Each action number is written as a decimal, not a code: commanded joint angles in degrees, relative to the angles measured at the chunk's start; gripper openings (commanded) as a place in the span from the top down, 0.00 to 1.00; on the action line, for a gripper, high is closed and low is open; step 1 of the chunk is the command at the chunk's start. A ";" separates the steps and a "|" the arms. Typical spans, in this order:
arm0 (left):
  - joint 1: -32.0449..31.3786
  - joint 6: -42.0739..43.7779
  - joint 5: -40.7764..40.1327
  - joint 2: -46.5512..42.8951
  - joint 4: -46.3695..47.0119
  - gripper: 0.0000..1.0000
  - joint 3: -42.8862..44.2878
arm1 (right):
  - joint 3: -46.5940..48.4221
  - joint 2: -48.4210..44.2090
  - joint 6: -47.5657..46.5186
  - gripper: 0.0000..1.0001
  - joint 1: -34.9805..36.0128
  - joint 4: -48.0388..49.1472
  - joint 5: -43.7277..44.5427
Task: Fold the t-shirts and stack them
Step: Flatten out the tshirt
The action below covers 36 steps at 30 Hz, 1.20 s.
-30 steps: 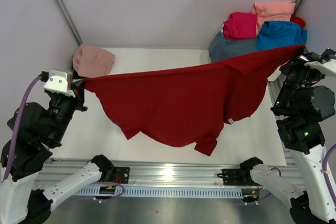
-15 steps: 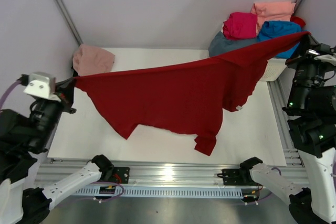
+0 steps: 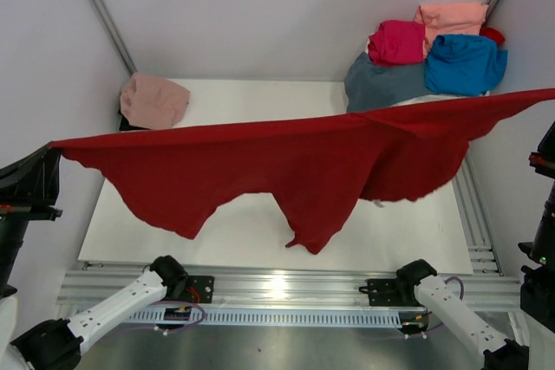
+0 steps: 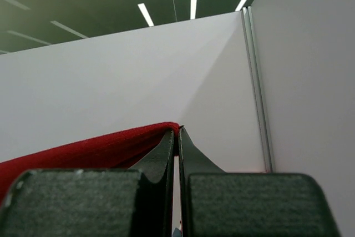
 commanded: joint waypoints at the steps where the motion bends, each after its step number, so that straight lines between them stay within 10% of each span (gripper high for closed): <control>1: 0.15 1.29 -3.30 0.74 0.72 0.99 0.90 | -0.37 1.75 -2.26 1.00 -0.56 3.72 3.93; 8: 0.15 2.59 -5.47 4.78 1.76 0.99 -9.09 | -2.55 9.64 0.02 1.00 -0.65 1.61 6.74; 16: 6.46 9.47 -13.06 17.16 28.56 1.00 -30.56 | -10.64 26.52 5.53 1.00 -3.72 5.30 8.69; 23: 15.88 -4.93 -16.91 43.88 27.18 0.99 -25.92 | -9.07 45.51 11.36 1.00 -9.62 8.99 6.49; 36: 16.32 -13.65 -18.59 61.83 19.62 0.99 -18.53 | -9.77 57.03 17.16 1.00 -9.53 7.32 2.09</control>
